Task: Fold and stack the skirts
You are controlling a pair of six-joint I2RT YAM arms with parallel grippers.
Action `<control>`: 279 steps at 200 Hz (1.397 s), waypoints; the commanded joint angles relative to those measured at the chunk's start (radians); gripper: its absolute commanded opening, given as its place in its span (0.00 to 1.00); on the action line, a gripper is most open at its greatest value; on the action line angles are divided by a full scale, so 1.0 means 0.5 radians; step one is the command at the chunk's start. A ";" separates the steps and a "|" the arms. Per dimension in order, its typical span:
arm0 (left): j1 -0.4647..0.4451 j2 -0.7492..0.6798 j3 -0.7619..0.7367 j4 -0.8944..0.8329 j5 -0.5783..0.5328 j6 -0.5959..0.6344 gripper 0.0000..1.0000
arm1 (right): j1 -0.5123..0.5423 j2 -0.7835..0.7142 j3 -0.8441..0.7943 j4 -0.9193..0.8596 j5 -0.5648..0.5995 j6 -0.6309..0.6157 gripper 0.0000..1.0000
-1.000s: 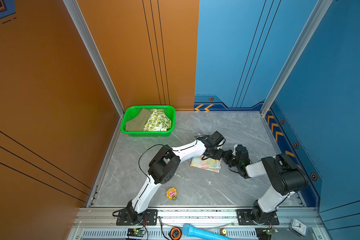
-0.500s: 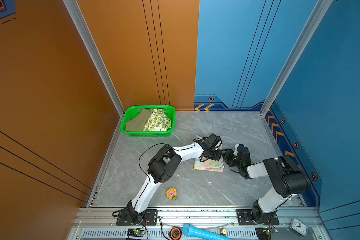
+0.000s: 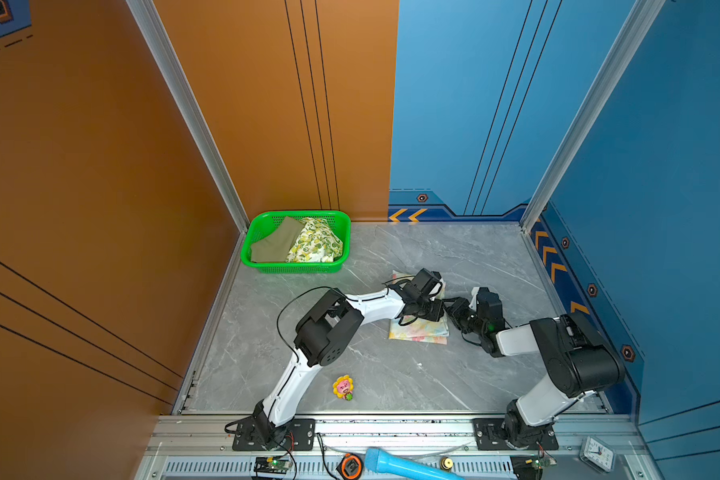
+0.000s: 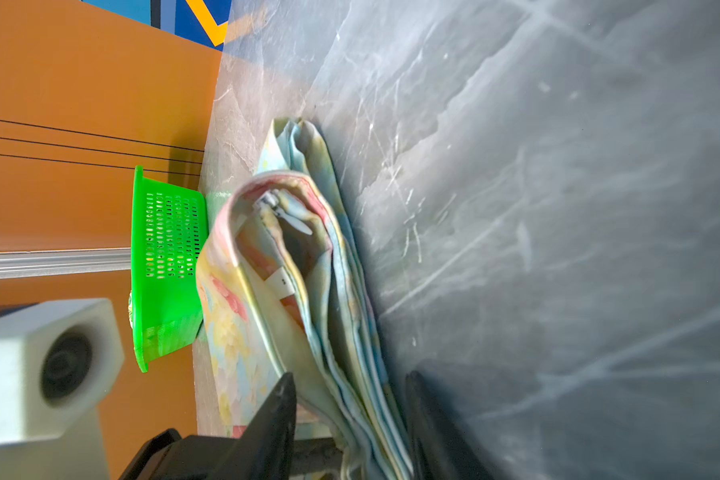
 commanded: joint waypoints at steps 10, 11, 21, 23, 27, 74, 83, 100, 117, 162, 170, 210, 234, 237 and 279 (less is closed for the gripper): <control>0.031 -0.100 -0.084 0.060 0.057 0.008 0.36 | -0.065 -0.061 -0.010 -0.358 -0.041 -0.122 0.49; 0.030 -0.105 -0.084 0.062 0.058 0.009 0.36 | -0.064 -0.063 -0.009 -0.363 -0.041 -0.125 0.49; 0.036 -0.133 -0.099 0.082 0.071 0.011 0.41 | -0.075 -0.094 -0.003 -0.405 -0.041 -0.153 0.50; 0.038 -0.140 -0.103 0.084 0.074 0.012 0.42 | -0.075 -0.102 -0.002 -0.411 -0.043 -0.158 0.50; 0.039 -0.155 -0.110 0.095 0.083 0.015 0.44 | -0.080 -0.113 0.001 -0.426 -0.047 -0.169 0.50; 0.060 -0.394 -0.233 0.197 0.166 0.080 0.56 | -0.116 -0.217 0.029 -0.601 -0.078 -0.327 0.55; 0.069 -0.448 -0.270 0.219 0.176 0.078 0.57 | -0.116 -0.234 0.047 -0.648 -0.090 -0.370 0.57; 0.103 -0.527 -0.311 0.203 0.156 0.051 0.58 | -0.112 -0.253 0.060 -0.686 -0.106 -0.429 0.61; 0.153 -0.580 -0.348 0.126 0.099 0.040 0.57 | -0.094 -0.273 0.087 -0.751 -0.116 -0.497 0.65; 0.274 -0.665 -0.471 -0.108 -0.067 0.042 0.56 | 0.062 -0.301 0.273 -1.139 0.055 -0.762 0.70; 0.286 -0.680 -0.497 -0.126 -0.095 0.041 0.56 | 0.092 -0.288 0.309 -1.195 0.093 -0.798 0.70; 0.312 -0.689 -0.523 -0.344 -0.261 0.073 0.56 | 0.206 -0.194 0.444 -1.407 0.299 -0.911 0.66; 0.324 -0.685 -0.525 -0.410 -0.323 0.079 0.56 | 0.265 -0.143 0.500 -1.483 0.376 -0.948 0.60; 0.329 -0.682 -0.524 -0.415 -0.329 0.080 0.56 | 0.271 -0.135 0.504 -1.488 0.382 -0.949 0.59; 0.336 -0.666 -0.500 -0.462 -0.358 0.091 0.56 | 0.346 -0.031 0.586 -1.597 0.485 -0.982 0.45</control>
